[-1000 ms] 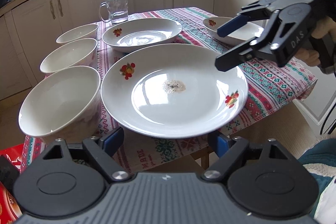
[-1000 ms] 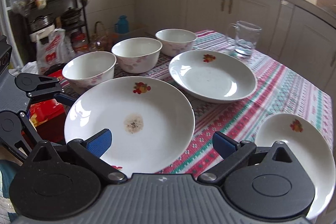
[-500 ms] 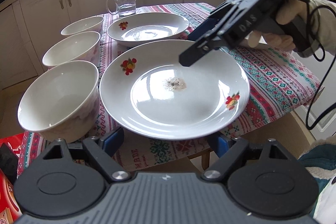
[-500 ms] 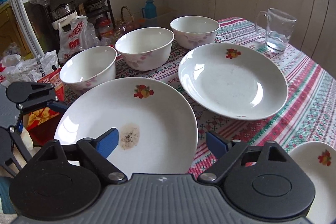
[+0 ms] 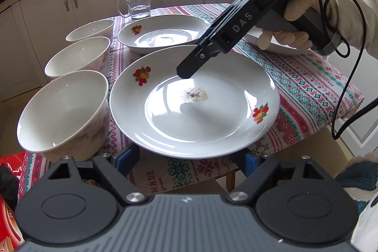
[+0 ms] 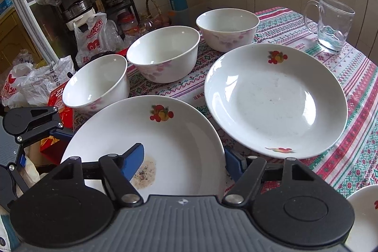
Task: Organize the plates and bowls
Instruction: 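Close the right gripper on the stained plate's rim and tilt it up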
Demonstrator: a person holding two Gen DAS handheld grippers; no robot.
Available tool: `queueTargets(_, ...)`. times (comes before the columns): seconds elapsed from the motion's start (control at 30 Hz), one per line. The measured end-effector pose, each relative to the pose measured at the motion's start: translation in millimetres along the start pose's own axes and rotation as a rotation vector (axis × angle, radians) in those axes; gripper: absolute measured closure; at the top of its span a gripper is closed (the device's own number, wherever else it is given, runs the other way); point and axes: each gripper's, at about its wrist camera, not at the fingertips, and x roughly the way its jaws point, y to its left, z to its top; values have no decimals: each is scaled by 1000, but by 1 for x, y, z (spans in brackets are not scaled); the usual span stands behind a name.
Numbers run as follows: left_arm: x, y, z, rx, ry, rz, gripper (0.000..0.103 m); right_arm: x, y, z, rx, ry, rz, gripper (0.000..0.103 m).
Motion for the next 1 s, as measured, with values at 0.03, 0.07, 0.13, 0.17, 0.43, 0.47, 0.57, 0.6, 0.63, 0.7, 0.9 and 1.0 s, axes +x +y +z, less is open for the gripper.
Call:
queueTargets(0.03,0,0,0,2,-2,-1,16,1,0,0,2,3,2,26)
queueTargets(0.07,0,0,0,5,-3,-3,16,2,0,0,5,5,6,25)
queueTargets(0.13,-1,0,-1,6,-5,-6,16,2,0,1,11,7,11,26)
queueTargets(0.17,-1,1,-1,7,-6,-8,16,3,-1,1,14,8,14,26)
queueTargets(0.43,-1,0,-1,26,-13,-11,16,4,-3,1,32,13,27,25)
queueTargets(0.47,-2,-1,0,31,-14,-11,16,4,-4,1,36,14,29,25)
queueTargets(0.57,-2,-2,-1,31,-13,-8,16,3,-3,1,44,19,26,25)
queueTargets(0.6,-2,-2,0,31,-12,-9,16,3,-2,1,43,20,23,25)
queueTargets(0.63,-2,-2,0,32,-11,-9,16,3,-1,1,42,22,21,25)
queueTargets(0.7,-2,-2,0,36,-10,-8,16,1,-1,0,42,23,19,25)
queueTargets(0.9,-3,-3,2,44,-11,-13,16,-6,1,-5,50,23,9,25)
queueTargets(1.0,-4,-3,3,48,-12,-18,16,-9,0,-7,56,17,6,25)
